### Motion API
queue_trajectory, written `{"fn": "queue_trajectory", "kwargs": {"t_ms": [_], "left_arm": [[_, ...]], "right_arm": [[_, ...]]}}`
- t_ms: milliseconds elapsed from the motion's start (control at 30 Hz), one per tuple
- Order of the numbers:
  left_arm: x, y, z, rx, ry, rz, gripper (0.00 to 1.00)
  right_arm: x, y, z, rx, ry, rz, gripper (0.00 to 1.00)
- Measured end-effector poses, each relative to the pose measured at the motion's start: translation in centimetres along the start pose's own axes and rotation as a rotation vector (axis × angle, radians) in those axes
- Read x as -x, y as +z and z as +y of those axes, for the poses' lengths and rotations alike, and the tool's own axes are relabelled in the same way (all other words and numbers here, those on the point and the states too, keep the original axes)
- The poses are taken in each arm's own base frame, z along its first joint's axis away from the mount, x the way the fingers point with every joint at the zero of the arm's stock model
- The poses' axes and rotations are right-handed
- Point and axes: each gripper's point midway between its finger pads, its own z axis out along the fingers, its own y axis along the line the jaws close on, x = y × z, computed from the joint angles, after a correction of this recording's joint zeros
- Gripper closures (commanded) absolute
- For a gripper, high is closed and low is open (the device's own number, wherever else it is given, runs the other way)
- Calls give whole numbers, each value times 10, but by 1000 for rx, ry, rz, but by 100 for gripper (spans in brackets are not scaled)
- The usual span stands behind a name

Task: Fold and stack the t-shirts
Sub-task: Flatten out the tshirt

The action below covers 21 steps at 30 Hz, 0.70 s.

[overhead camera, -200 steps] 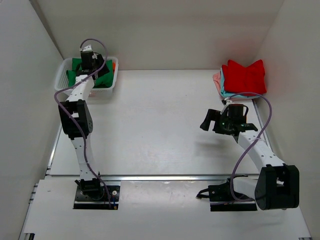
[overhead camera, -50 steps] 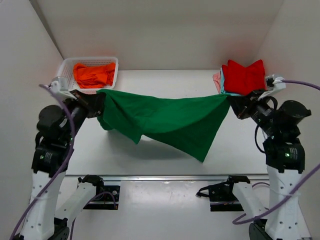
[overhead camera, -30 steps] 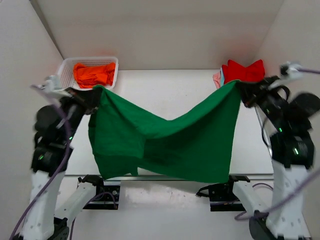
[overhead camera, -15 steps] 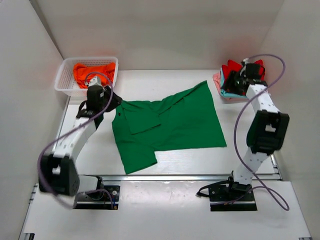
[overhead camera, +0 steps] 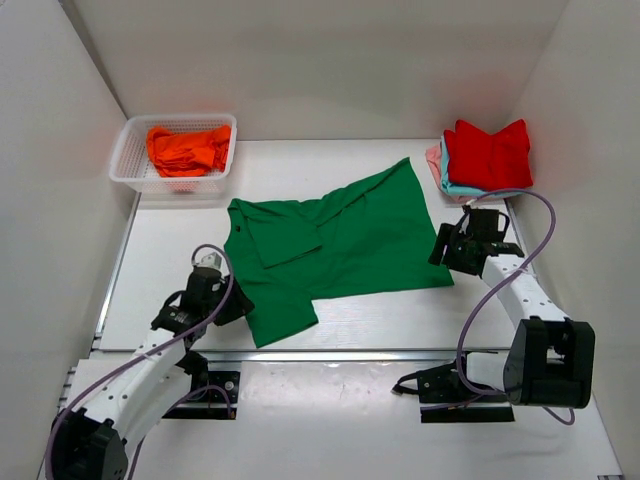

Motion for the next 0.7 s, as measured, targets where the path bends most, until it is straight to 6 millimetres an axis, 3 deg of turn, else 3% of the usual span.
{"fn": "queue_trajectory", "kwargs": {"t_ms": [67,200,367,567,633,700], "left_arm": [[-20,0,3,10,0,59,42],[-48,5,-6,-30,-2,140,36],[-51,8,-17,-77,-26,160,39],[-66,13,-22,-82,-10,245,90],[-69,13,-24,-92,0,265,100],[-71,12,-25,-99,3,274,100]], "right_arm": [[-14,3,-11,-29,20,35,39],[-17,5,-18,-55,31,45,37],[-25,15,-21,-65,36,87,35],[-38,33,-26,-83,63,160,35],[-41,40,-28,-91,75,179,37],[-36,45,-27,-98,81,176,37]]}}
